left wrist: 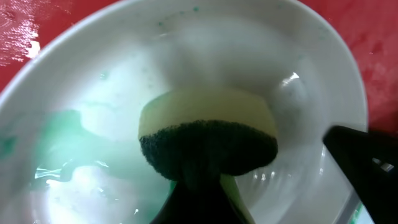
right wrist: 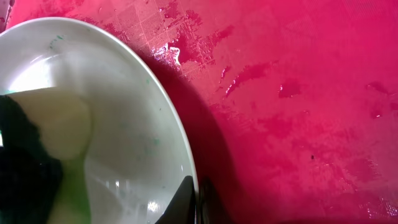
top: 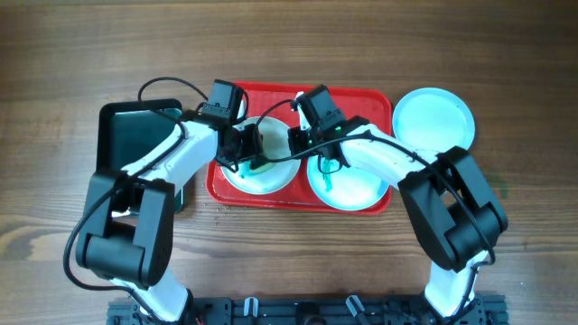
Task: Clean dirty plates on tray and stack at the side
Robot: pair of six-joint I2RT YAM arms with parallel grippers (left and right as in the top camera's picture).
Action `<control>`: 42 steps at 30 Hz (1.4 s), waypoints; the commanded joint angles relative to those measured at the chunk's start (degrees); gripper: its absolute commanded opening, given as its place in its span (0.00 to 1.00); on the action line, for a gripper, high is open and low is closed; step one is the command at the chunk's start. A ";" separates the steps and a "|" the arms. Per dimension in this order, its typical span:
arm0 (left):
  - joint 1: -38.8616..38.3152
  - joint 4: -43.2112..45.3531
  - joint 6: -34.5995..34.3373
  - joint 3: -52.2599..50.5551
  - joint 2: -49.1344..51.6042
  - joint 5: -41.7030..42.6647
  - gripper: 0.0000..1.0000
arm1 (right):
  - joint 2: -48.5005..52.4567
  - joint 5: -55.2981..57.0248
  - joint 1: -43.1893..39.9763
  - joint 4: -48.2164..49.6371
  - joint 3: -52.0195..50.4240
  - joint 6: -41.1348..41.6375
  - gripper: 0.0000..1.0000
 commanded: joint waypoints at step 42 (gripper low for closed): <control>27.30 -18.67 -13.42 -0.96 -34.56 -14.05 0.04 | -24.41 56.52 22.01 -3.23 0.52 -18.84 0.04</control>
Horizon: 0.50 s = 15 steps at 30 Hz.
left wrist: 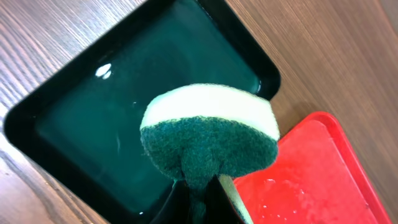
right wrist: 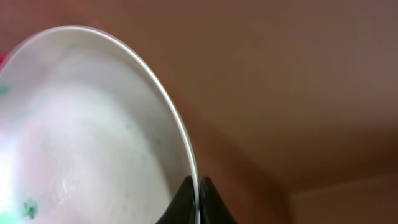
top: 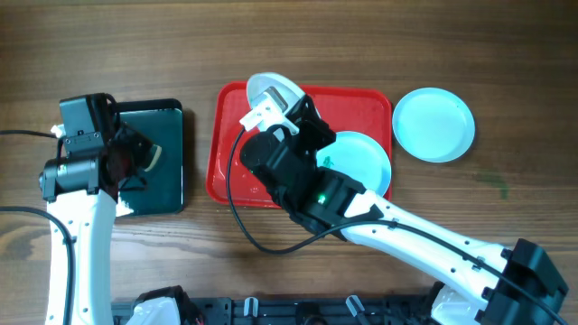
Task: Clean dirty plates on tray and stack at the side
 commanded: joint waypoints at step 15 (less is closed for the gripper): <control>-16.44 9.03 10.71 -1.01 9.70 17.18 0.04 | 24.37 -56.22 -20.98 -2.58 -0.52 42.12 0.04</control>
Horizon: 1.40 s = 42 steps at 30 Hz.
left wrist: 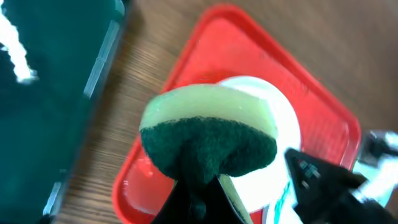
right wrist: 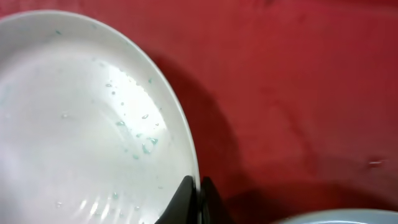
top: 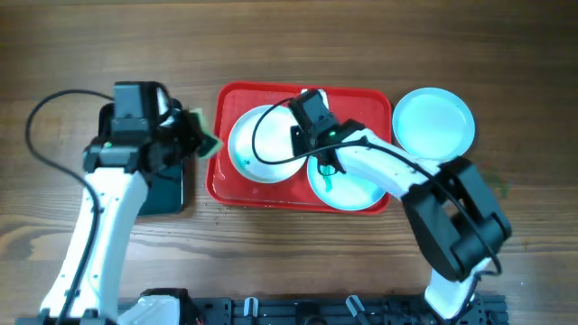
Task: Clean dirty plates on tray and stack at the side
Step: 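Scrub the white plate again with the left gripper's sponge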
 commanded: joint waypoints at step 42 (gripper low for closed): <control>-18.71 8.24 -0.44 -0.59 26.29 -2.08 0.04 | 4.55 -0.83 0.09 0.83 -0.44 3.76 0.05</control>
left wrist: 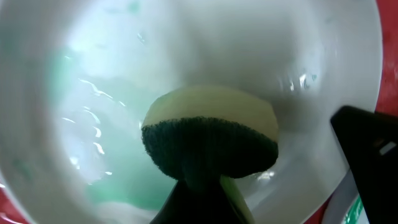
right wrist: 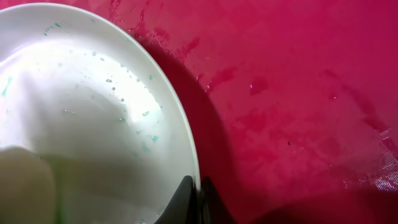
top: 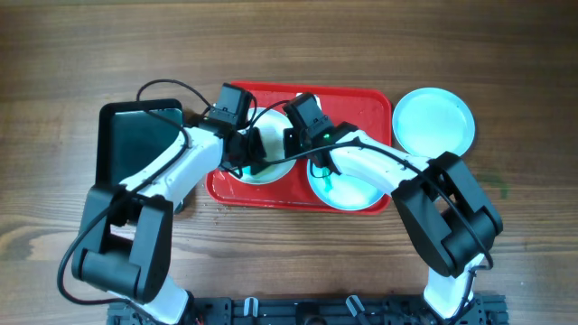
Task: Clean dirty plates on tray and stack at the side
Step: 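Scrub the white plate again with the left gripper's sponge, then lift the white plate with the right gripper and stack it on the right plate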
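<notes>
A white plate smeared with green soap lies in the left half of the red tray. My left gripper is shut on a yellow-and-green sponge, which presses into the plate's wet bowl. My right gripper is shut on the plate's right rim, one finger inside and one outside. A second soapy plate sits in the tray's right half, partly under the right arm. One clean plate rests on the table to the right of the tray.
A black tray of water stands left of the red tray, with the left arm reaching across it. The red tray's floor is wet. Both arms cross over the tray's middle.
My left gripper has moved with the sponge from above the red tray's left edge down into the white plate. The right gripper still holds the plate's rim.
First the sponge was in the left plate while my right gripper held its rim. Then the sponge was over the black tray, with the plate held tilted at the tray's back left. The plate then lay in the tray again, and now the sponge is back in it.
</notes>
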Robot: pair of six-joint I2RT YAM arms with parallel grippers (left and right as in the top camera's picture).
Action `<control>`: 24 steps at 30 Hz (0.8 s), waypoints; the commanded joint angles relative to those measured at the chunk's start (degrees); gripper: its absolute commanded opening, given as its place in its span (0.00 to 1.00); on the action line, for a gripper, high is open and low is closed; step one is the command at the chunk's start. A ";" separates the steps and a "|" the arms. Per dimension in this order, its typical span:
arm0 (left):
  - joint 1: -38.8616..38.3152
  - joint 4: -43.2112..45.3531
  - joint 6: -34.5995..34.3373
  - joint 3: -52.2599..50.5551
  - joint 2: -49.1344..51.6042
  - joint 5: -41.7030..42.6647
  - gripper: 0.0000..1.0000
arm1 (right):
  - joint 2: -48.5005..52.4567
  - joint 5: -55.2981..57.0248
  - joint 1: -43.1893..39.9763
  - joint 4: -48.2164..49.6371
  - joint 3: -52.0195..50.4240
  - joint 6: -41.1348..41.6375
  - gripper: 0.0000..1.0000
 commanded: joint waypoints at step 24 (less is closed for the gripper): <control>29.11 -8.92 -10.08 -0.70 -22.34 -9.64 0.04 | -18.29 30.45 9.42 -0.02 0.07 -28.70 0.04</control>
